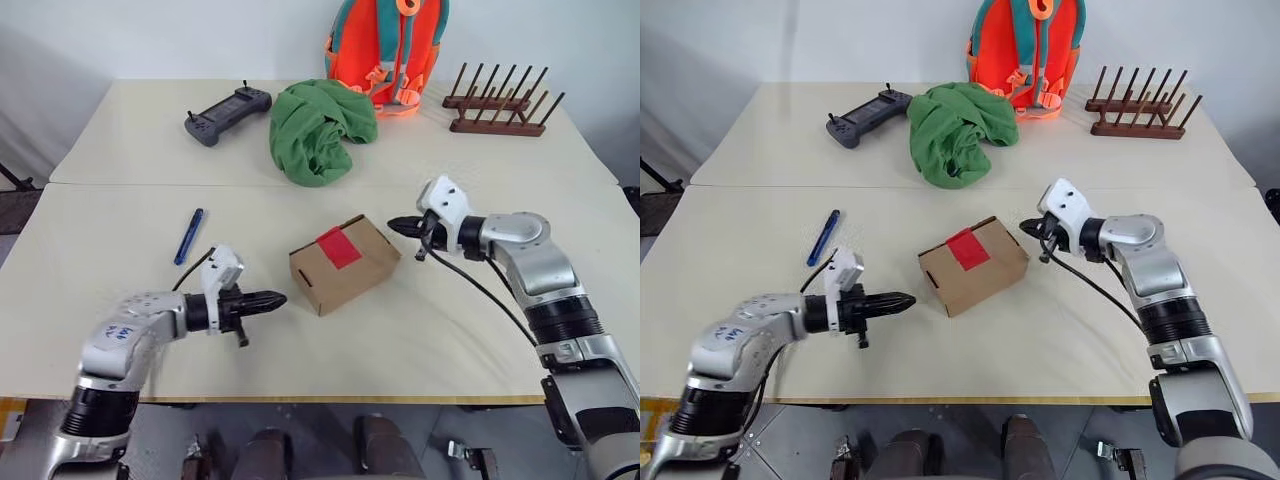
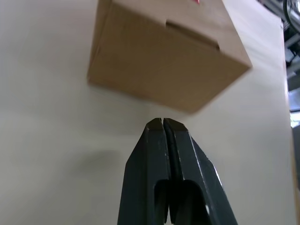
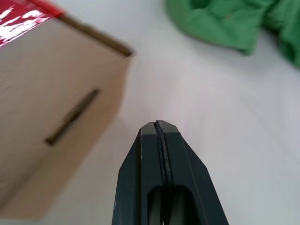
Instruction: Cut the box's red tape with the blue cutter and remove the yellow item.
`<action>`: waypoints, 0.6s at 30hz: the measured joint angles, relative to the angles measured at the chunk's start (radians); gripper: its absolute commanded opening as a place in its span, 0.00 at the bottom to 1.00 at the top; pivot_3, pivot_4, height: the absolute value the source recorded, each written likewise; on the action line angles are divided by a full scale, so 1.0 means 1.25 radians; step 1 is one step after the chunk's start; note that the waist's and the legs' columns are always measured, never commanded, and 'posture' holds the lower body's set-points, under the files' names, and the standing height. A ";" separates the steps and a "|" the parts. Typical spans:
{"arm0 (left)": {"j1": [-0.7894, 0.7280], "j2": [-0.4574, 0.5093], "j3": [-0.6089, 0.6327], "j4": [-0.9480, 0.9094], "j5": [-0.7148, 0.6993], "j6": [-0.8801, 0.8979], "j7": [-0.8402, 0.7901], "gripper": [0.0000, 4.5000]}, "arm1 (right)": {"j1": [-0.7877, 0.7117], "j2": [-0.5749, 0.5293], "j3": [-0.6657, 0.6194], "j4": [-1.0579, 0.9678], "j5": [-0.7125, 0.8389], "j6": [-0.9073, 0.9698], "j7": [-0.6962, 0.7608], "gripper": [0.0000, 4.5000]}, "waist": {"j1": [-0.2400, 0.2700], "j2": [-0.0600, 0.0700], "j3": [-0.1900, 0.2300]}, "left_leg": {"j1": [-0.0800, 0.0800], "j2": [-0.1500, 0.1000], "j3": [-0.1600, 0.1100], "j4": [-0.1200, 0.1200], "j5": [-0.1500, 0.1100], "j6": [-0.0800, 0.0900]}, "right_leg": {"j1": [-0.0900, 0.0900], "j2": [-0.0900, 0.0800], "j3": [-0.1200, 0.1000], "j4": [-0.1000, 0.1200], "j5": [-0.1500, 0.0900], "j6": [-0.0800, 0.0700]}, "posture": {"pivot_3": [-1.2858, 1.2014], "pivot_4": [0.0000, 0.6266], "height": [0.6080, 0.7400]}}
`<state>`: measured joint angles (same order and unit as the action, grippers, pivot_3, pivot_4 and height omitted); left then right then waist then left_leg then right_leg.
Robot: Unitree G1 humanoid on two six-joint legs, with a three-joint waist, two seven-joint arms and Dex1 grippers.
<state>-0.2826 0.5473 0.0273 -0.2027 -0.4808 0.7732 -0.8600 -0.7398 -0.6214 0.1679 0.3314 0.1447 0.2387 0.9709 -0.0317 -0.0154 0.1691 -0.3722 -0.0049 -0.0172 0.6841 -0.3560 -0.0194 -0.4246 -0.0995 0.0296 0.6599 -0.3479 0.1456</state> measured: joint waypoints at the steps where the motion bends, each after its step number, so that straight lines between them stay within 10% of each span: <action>1: 0.000 -0.005 -0.007 0.001 0.007 -0.011 0.009 0.01 | 0.010 0.000 0.001 -0.008 0.001 0.003 0.008 0.00 | 0.000 0.000 0.000 | 0.000 0.000 0.000 0.000 0.000 0.000 | 0.000 0.000 0.000 0.000 0.000 0.000 | 0.52 0.24 1.00; 18: -0.207 -0.194 -0.076 0.303 0.165 -0.244 0.082 0.01 | 0.308 -0.147 -0.101 -0.470 0.062 0.319 0.035 0.00 | 0.012 0.000 0.000 | 0.001 0.000 0.000 0.008 0.000 0.000 | 0.005 0.001 0.000 -0.001 0.001 0.001 | 0.52 0.24 1.00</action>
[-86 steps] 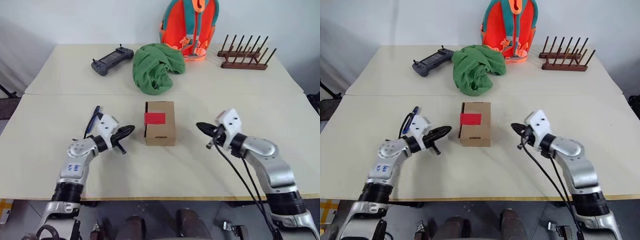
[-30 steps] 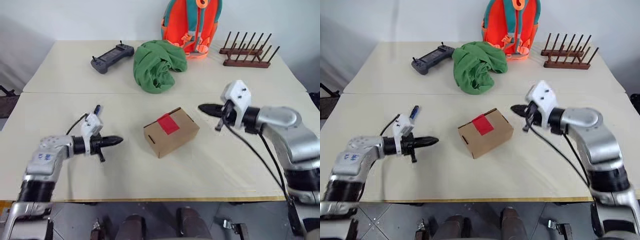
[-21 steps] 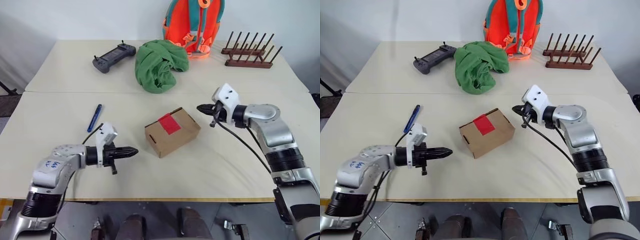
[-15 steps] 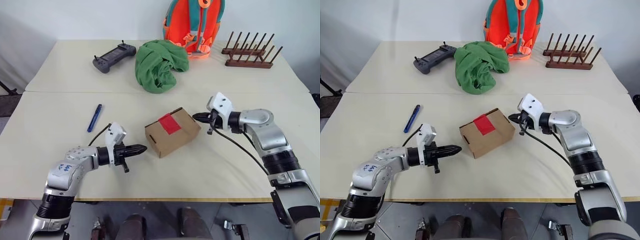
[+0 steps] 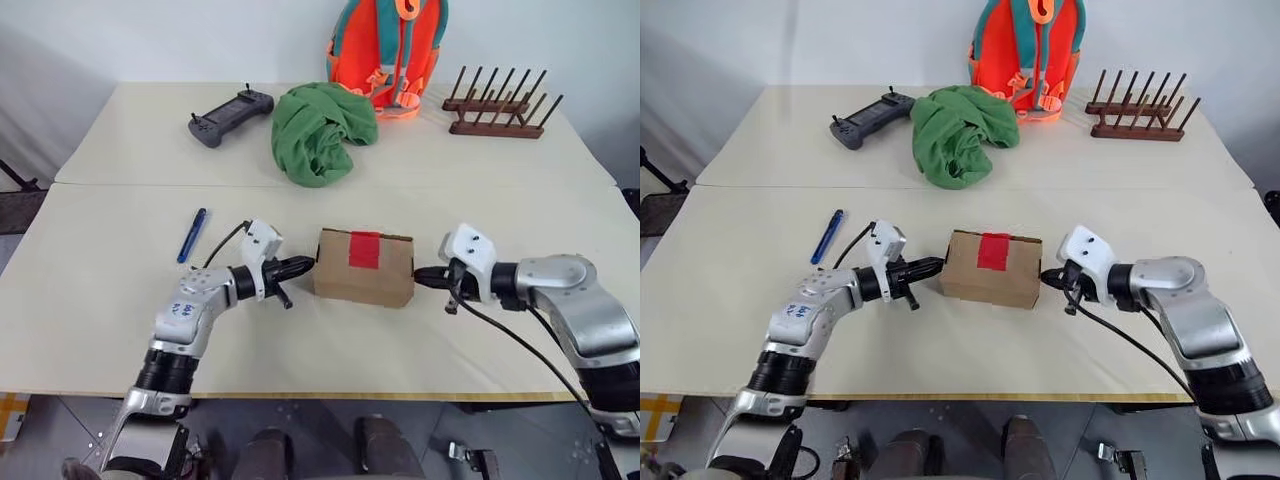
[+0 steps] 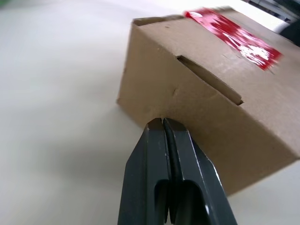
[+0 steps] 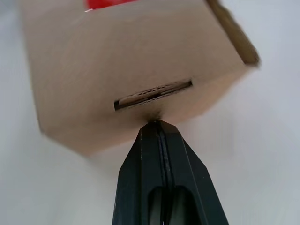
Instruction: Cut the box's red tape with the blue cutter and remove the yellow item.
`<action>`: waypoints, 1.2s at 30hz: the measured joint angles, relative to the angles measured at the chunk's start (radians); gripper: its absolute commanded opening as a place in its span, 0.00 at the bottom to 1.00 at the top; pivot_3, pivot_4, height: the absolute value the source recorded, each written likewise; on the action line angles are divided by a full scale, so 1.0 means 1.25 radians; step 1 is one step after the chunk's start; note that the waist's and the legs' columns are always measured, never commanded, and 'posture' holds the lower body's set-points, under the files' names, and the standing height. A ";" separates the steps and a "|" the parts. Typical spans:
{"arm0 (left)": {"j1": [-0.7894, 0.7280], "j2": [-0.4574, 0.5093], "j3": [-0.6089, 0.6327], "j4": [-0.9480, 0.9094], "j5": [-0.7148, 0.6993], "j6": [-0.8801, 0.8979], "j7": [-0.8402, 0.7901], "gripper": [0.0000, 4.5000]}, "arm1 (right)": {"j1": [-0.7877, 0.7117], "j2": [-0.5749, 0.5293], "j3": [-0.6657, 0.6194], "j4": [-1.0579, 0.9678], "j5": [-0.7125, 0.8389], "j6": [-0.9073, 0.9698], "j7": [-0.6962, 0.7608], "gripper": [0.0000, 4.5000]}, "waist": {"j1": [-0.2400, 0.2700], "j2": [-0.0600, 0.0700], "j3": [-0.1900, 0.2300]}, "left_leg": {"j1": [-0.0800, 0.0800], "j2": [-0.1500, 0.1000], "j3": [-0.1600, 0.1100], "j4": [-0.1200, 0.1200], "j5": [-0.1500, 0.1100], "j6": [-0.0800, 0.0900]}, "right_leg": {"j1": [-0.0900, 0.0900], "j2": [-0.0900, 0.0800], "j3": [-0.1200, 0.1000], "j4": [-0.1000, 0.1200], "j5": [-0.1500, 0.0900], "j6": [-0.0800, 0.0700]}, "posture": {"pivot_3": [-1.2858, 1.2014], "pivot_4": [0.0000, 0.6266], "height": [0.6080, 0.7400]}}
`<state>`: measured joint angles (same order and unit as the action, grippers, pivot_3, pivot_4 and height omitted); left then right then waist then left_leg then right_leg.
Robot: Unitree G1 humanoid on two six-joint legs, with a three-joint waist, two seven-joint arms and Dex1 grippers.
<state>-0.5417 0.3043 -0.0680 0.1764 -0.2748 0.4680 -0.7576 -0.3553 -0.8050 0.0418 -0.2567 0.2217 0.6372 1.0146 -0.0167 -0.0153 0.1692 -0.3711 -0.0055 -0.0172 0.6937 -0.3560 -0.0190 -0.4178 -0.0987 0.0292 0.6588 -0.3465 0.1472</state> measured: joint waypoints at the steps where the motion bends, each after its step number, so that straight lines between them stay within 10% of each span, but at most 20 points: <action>1: -0.024 -0.012 -0.005 0.036 0.011 -0.018 -0.002 0.01 | 0.021 -0.004 -0.008 -0.029 0.004 0.019 -0.004 0.00 | 0.004 0.000 0.000 | 0.000 0.000 0.000 0.000 0.000 0.000 | 0.001 0.000 0.000 -0.001 0.000 0.000 | 0.52 0.24 1.00; 36: -0.245 -0.173 -0.013 0.445 0.136 -0.277 -0.057 0.01 | 0.278 -0.045 -0.145 -0.308 0.072 0.172 -0.134 0.00 | 0.051 -0.001 0.000 | 0.000 -0.006 0.000 0.003 -0.002 0.008 | 0.007 0.000 0.001 -0.012 0.006 0.006 | 0.52 0.24 1.00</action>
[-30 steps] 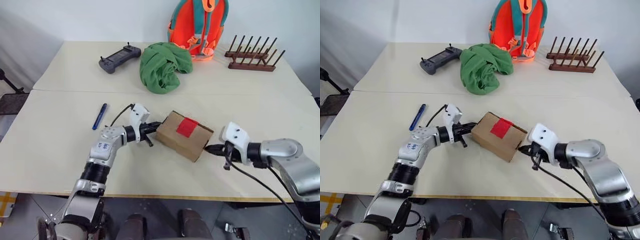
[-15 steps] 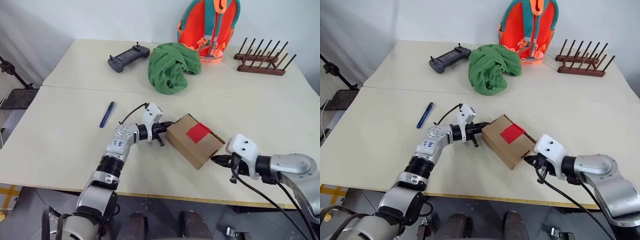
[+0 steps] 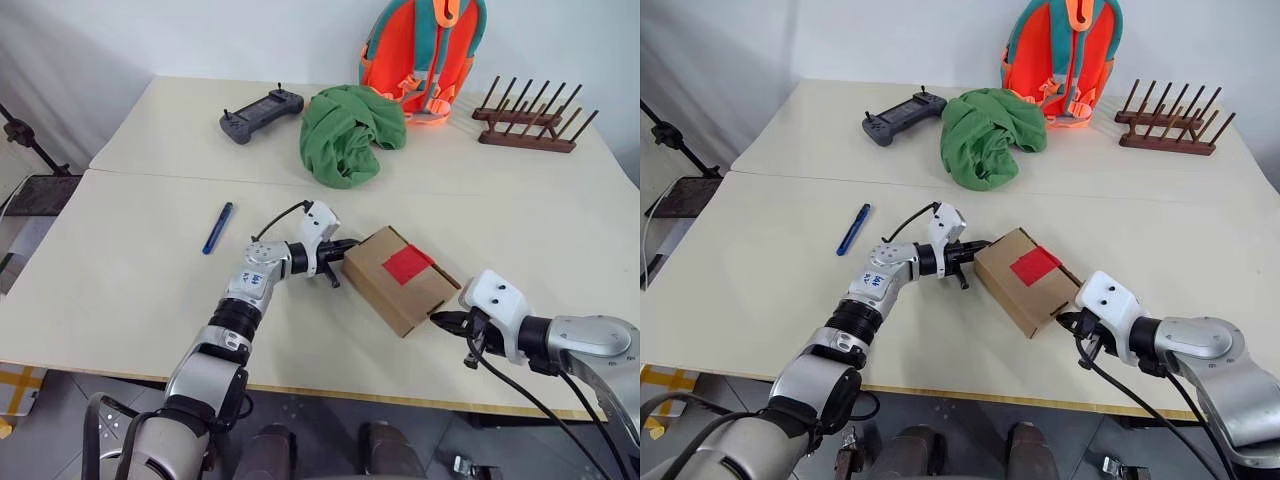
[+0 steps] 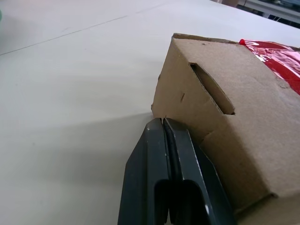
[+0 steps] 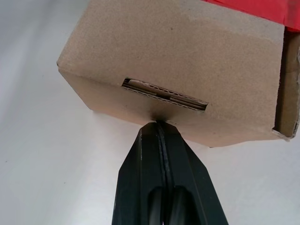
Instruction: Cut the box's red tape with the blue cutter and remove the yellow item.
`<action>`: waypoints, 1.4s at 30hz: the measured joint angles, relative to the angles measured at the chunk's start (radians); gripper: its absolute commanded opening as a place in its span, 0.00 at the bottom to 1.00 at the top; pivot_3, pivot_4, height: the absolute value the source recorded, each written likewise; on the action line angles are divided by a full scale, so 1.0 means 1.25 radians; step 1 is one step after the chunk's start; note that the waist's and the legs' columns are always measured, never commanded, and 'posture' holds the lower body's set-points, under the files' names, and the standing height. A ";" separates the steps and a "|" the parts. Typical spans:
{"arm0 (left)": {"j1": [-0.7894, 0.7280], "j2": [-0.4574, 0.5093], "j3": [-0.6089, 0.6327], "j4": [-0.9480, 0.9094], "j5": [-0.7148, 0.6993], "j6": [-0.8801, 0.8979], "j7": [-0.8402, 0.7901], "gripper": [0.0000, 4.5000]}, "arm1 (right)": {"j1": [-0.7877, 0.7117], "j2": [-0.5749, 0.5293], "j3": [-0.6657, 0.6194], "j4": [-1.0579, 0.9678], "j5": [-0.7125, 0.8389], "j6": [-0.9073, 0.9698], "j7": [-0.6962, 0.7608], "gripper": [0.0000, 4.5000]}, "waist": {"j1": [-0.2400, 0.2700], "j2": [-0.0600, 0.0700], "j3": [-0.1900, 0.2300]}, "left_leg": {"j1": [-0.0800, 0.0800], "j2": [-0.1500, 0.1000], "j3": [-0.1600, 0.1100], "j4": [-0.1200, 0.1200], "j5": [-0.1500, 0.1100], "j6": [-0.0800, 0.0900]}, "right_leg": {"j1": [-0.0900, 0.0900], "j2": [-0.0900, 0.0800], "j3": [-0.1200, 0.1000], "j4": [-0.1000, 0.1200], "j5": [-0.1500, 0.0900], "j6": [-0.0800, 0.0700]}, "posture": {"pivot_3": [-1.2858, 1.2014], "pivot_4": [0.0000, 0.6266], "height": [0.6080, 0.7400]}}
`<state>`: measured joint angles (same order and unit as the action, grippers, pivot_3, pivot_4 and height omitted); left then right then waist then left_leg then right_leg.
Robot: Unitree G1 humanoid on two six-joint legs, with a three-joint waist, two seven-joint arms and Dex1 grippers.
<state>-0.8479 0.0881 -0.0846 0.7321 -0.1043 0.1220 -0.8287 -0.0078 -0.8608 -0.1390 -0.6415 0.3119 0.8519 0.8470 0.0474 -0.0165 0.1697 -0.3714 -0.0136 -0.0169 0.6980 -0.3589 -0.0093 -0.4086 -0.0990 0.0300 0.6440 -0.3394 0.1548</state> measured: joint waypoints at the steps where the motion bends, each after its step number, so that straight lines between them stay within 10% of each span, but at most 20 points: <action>1: 0.008 0.006 0.003 -0.017 -0.006 0.006 -0.004 0.01 | 0.005 -0.001 -0.004 0.000 0.000 -0.001 -0.006 0.00 | 0.000 0.000 0.000 | 0.000 0.000 0.000 0.000 0.000 0.000 | 0.000 0.000 0.000 0.000 0.000 0.000 | 0.52 0.24 1.00; 15: 0.113 0.151 0.054 -0.268 -0.044 0.110 0.002 0.00 | 0.114 -0.080 -0.133 0.077 -0.032 -0.106 -0.004 0.04 | -0.016 0.000 0.000 | 0.000 0.001 0.000 -0.001 0.000 0.000 | -0.001 -0.001 0.001 0.000 0.000 0.000 | 0.52 0.24 1.00; 29: 0.408 0.342 0.219 -0.775 -0.216 0.422 0.061 0.85 | -0.282 0.005 -0.129 0.338 0.057 -0.206 -0.018 1.00 | -0.040 0.003 0.002 | 0.001 0.007 0.000 -0.004 0.000 -0.002 | -0.002 0.000 0.000 0.000 0.001 -0.001 | 0.52 0.24 1.00; 31: 0.435 0.370 0.273 -0.807 -0.238 0.424 0.069 0.99 | -0.303 0.024 -0.109 0.354 0.070 -0.214 -0.005 1.00 | -0.037 0.003 0.002 | 0.000 0.006 -0.001 -0.004 0.000 -0.001 | -0.001 -0.002 0.000 -0.001 0.001 -0.001 | 0.52 0.24 1.00; 42: 0.706 0.402 0.628 -0.972 -0.419 0.442 0.097 0.99 | -0.396 0.096 -0.042 0.475 0.103 -0.311 0.084 1.00 | -0.053 0.005 0.003 | 0.000 0.006 0.001 -0.009 -0.001 0.000 | -0.002 -0.008 -0.006 -0.005 0.001 0.000 | 0.52 0.24 1.00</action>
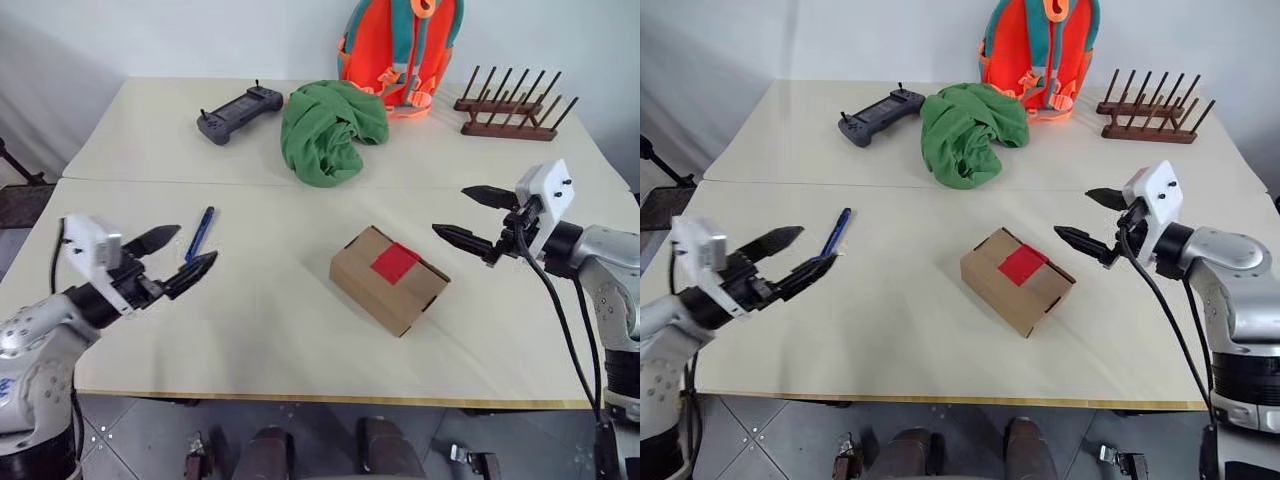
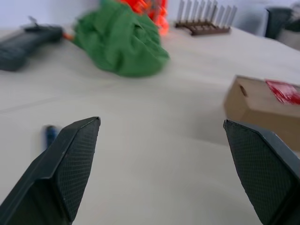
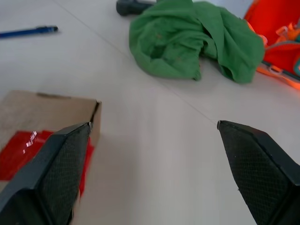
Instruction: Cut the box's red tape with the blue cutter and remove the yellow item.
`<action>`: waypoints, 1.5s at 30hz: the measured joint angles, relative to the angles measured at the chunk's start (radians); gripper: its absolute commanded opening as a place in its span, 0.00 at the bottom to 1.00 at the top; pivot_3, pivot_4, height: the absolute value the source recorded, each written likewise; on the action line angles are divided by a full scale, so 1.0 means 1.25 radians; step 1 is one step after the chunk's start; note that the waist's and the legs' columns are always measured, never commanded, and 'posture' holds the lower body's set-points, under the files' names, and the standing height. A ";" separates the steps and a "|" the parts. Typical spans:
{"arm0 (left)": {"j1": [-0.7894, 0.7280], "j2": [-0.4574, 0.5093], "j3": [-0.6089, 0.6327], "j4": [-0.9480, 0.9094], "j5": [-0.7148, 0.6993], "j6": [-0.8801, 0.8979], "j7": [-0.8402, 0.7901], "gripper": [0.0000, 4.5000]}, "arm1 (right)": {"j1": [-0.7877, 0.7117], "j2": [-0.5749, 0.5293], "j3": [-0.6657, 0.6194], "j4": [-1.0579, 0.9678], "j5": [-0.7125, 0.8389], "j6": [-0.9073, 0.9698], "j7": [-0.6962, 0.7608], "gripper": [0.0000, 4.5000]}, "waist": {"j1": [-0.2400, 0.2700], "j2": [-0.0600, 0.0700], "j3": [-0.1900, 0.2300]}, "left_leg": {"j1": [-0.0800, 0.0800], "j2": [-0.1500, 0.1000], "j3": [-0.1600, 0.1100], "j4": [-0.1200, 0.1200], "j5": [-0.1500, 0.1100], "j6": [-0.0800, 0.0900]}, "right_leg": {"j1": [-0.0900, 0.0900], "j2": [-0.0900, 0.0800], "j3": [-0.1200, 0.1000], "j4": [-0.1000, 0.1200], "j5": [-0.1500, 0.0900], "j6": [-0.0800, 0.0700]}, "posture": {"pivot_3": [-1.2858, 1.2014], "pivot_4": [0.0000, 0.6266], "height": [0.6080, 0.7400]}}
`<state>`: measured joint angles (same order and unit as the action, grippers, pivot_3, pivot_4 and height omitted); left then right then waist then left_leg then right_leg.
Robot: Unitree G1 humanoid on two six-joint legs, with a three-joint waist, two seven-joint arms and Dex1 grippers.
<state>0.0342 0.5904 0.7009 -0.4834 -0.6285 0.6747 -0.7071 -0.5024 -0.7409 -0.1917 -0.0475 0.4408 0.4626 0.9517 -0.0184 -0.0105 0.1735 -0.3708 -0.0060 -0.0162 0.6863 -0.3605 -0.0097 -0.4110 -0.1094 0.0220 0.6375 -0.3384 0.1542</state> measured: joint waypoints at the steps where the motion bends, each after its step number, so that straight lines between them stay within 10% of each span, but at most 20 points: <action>1: 0.053 0.008 0.045 -0.002 0.001 -0.002 -0.003 0.99 | -0.004 -0.001 0.001 0.017 0.000 -0.008 0.010 1.00 | -0.006 0.000 0.000 | 0.000 0.000 0.000 -0.001 0.000 0.000 | 0.000 -0.001 -0.002 0.000 0.000 0.000 | 0.52 0.24 1.00; 7: 0.261 0.034 0.156 0.006 0.050 -0.078 -0.047 0.99 | -0.059 0.005 0.043 0.097 -0.013 -0.053 0.052 1.00 | -0.005 0.001 0.001 | 0.000 0.000 -0.001 -0.002 0.000 0.000 | 0.003 -0.004 -0.014 -0.006 0.000 -0.002 | 0.52 0.24 1.00; 18: 0.244 0.102 0.194 0.117 0.071 -0.102 -0.039 0.99 | -0.062 0.010 0.054 0.102 -0.015 -0.060 0.063 1.00 | -0.005 0.002 0.001 | 0.000 0.000 -0.001 -0.003 0.000 0.000 | 0.003 -0.006 -0.017 -0.007 0.001 -0.004 | 0.52 0.24 1.00; 45: -0.386 0.095 -0.397 0.453 0.258 0.094 0.197 0.99 | 0.037 -0.061 -0.047 -0.123 0.229 0.057 0.134 1.00 | -0.006 0.002 0.001 | 0.000 -0.001 -0.001 0.000 -0.001 0.000 | 0.001 -0.005 -0.031 0.004 0.003 -0.004 | 0.52 0.24 1.00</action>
<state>-0.4485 0.7092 0.2041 0.0826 -0.3066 0.7928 -0.4613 -0.4560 -0.8174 -0.2510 -0.2010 0.7274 0.5341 1.1196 -0.0254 -0.0080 0.1750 -0.3706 -0.0067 -0.0175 0.6864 -0.3614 -0.0100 -0.4100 -0.1162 -0.0169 0.6430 -0.3353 0.1494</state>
